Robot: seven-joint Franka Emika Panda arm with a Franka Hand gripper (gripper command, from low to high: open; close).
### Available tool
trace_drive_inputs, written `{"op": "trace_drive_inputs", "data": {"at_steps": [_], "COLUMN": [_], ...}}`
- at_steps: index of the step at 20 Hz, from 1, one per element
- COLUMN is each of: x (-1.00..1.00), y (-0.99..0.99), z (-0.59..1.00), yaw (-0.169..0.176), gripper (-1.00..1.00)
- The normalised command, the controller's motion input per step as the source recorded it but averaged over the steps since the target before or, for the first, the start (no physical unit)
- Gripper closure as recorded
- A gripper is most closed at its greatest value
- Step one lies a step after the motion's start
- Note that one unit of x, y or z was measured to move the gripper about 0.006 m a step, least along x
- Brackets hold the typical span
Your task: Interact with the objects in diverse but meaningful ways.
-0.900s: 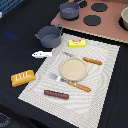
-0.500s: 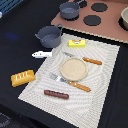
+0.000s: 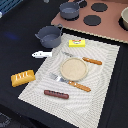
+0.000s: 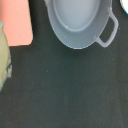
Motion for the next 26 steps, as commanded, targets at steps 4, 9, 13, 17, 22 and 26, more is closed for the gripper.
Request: {"op": "trace_drive_inputs", "data": {"at_steps": [4,9,13,17,22,26], "x": [0.25,0.17,0.10,0.07,0.02,0.06], "y": [-0.65,-0.58,-0.53,-0.42,-0.47,-0.43], "z": [-0.15,-0.27,-0.26,-0.28,-0.29,-0.26], "yaw": [0.003,0.029,0.035,0.036,0.048,0.041], "gripper": [-1.00,-1.00,-1.00,-1.00,-1.00,-1.00]}}
